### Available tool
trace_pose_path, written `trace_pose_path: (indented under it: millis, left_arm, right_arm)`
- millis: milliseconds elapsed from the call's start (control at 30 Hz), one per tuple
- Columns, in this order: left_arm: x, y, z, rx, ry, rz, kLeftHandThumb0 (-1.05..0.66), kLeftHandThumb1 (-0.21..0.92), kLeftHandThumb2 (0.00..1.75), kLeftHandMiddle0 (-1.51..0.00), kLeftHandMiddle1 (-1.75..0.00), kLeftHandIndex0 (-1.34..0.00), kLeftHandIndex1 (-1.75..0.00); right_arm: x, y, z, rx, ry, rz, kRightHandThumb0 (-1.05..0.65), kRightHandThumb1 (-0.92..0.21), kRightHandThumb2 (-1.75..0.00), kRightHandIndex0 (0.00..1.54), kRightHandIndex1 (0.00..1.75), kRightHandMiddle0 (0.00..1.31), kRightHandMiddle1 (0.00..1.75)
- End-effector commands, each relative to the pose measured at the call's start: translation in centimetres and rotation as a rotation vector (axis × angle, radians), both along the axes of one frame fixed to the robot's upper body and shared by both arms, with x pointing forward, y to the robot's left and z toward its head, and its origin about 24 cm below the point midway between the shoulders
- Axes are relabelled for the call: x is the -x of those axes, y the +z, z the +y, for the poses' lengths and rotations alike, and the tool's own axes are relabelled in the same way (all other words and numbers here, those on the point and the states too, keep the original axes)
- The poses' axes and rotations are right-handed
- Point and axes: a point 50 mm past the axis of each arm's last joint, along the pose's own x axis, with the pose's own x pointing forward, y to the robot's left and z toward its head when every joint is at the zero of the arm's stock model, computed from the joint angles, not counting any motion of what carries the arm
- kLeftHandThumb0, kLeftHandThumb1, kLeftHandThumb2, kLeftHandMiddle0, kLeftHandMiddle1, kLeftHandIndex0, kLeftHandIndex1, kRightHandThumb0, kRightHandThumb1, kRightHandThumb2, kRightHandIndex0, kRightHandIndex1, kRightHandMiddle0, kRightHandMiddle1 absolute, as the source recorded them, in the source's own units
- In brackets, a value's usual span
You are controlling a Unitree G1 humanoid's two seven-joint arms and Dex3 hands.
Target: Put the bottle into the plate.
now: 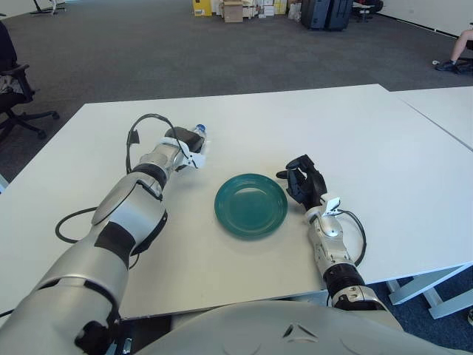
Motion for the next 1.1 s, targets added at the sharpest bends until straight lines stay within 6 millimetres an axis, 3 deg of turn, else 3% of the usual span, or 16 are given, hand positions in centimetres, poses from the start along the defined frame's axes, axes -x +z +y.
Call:
trace_pose_path:
  millis: [0,833,867,933,1000,1067]
  left_arm:
    - [0.4,-0.6,-0.2,0.012,-0.002,0.027,-0.49,0.25,1.4,-0.55,-0.75,-0.66,-1.75]
    - [0.3,-0.6,-0.2,0.013,-0.003,0.027,-0.49,0.25,1.4,-0.54,-0.76,-0.66,-1.75]
    - [-1.7,3.1,-0.1,0.033,0.019,-0.111,-0.49,0.25,1.4,-0.54,-0.76,-0.66,-1.75]
    - [-3.7,8.3,0.0,0.071,0.053,-0.292,-0.54,0.37,1.11,-0.4,-0.69,-0.34,-1.4]
    - [-4.2,9.9,0.0,0.097,0.07,-0.345,-0.57,0.48,0.88,-0.32,-0.61,-0.14,-1.16]
    - [-4.3,10.2,-0.1,0.113,0.079,-0.359,-0.57,0.54,0.8,-0.29,-0.55,-0.07,-1.04]
  right_arm:
    - [1.2,-1.9,-0.1,-0.001,-0.004,0.105,-0.37,-0.72,-0.75,0.48,1.17,0.36,1.69]
    - [1.2,-1.9,-0.2,-0.001,-0.005,0.103,-0.37,-0.72,-0.75,0.48,1.17,0.36,1.69]
    - [1.3,-2.0,0.0,0.005,-0.009,0.114,-0.37,-0.72,-0.75,0.48,1.17,0.36,1.69]
    - [1.4,-2.1,0.2,0.011,-0.017,0.13,-0.37,-0.74,-0.74,0.46,1.15,0.34,1.7]
    - [1.4,-2.2,0.3,0.009,-0.024,0.135,-0.37,-0.75,-0.72,0.45,1.14,0.33,1.7]
    - [1.5,-2.2,0.3,0.005,-0.028,0.135,-0.37,-0.75,-0.72,0.44,1.14,0.33,1.7]
